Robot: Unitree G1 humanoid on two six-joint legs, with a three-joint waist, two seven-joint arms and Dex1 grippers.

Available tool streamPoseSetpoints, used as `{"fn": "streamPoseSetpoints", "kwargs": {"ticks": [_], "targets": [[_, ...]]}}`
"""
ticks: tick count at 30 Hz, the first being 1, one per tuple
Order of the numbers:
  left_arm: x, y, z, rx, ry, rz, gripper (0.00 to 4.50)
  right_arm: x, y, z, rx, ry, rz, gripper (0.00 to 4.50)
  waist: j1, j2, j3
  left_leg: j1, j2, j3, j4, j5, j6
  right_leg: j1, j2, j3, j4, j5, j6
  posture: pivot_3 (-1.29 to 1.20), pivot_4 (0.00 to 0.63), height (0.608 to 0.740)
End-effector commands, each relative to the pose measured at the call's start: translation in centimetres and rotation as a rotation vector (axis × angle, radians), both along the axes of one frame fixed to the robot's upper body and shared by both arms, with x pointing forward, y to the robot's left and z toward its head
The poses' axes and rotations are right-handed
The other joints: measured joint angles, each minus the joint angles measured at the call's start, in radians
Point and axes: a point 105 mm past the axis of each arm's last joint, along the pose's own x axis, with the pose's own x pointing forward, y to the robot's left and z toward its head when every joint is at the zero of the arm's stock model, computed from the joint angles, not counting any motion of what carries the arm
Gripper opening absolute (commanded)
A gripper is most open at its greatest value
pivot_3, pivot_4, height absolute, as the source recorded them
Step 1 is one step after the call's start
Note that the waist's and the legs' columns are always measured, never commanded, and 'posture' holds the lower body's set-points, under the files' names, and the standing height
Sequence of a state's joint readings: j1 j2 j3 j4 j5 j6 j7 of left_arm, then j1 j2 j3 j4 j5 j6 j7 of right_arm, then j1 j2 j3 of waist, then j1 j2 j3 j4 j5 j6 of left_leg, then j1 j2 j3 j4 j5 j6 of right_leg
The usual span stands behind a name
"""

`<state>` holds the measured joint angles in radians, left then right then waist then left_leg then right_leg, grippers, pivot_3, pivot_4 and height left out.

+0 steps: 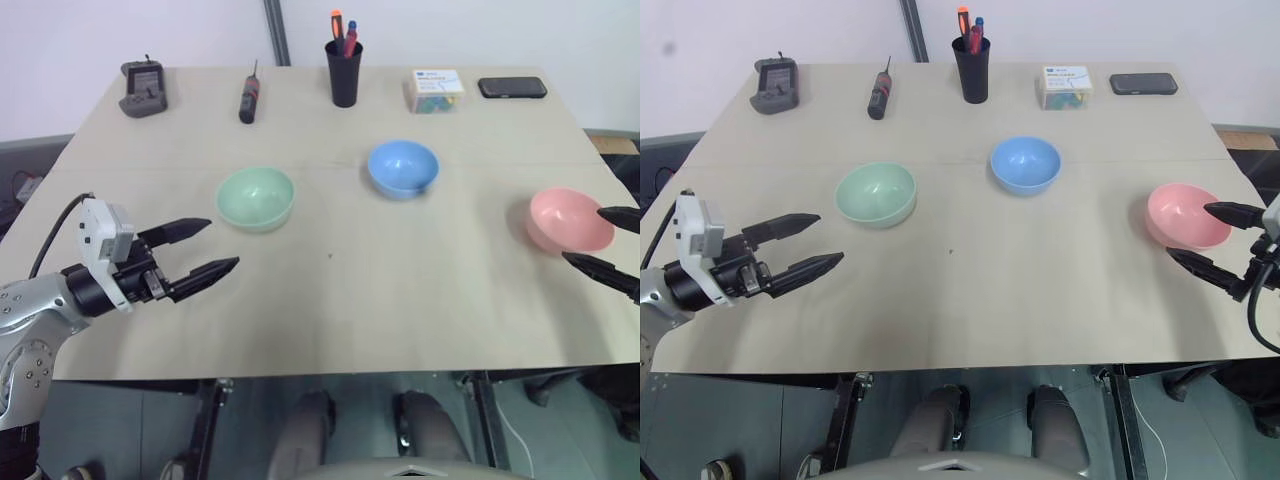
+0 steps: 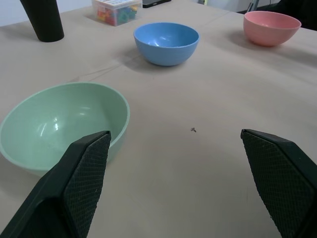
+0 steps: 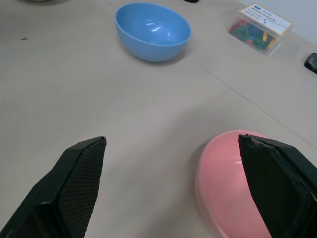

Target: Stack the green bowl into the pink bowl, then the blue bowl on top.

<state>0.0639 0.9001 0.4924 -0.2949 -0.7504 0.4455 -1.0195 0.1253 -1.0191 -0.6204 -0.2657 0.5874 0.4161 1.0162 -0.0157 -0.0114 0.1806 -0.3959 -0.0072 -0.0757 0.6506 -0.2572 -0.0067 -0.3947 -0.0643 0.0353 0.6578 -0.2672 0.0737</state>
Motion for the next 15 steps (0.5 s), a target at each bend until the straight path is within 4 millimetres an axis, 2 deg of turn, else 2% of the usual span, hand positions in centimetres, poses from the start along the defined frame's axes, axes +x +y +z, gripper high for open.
{"fn": "streamPoseSetpoints", "kwargs": {"ticks": [1,10,15], "targets": [[-0.2,0.3,1.1,0.019,-0.037,-0.006,4.45,0.0,0.3,1.5,-0.035,-0.050,0.006,4.50,0.000,0.000,0.000,0.000,0.000,0.000,0.000,0.000,0.000,0.000,0.000,0.000,0.000,0.000,0.000,0.00,0.150,0.740],[-1.3,-1.4,1.4,0.029,-0.077,-0.154,4.45,1.7,0.2,0.2,-0.061,-0.017,-0.075,4.50,0.000,0.000,0.000,0.000,0.000,0.001,0.000,0.000,0.000,0.000,0.000,0.000,0.000,0.000,0.000,0.00,0.150,0.740],[-2.1,-4.6,2.3,-0.018,-0.111,-0.338,4.45,4.5,0.9,-2.5,-0.057,0.044,-0.120,4.50,-0.001,-0.001,0.000,0.001,0.000,0.001,0.001,0.000,0.000,0.000,0.000,0.001,0.002,0.000,0.000,0.00,0.150,0.740]]}}
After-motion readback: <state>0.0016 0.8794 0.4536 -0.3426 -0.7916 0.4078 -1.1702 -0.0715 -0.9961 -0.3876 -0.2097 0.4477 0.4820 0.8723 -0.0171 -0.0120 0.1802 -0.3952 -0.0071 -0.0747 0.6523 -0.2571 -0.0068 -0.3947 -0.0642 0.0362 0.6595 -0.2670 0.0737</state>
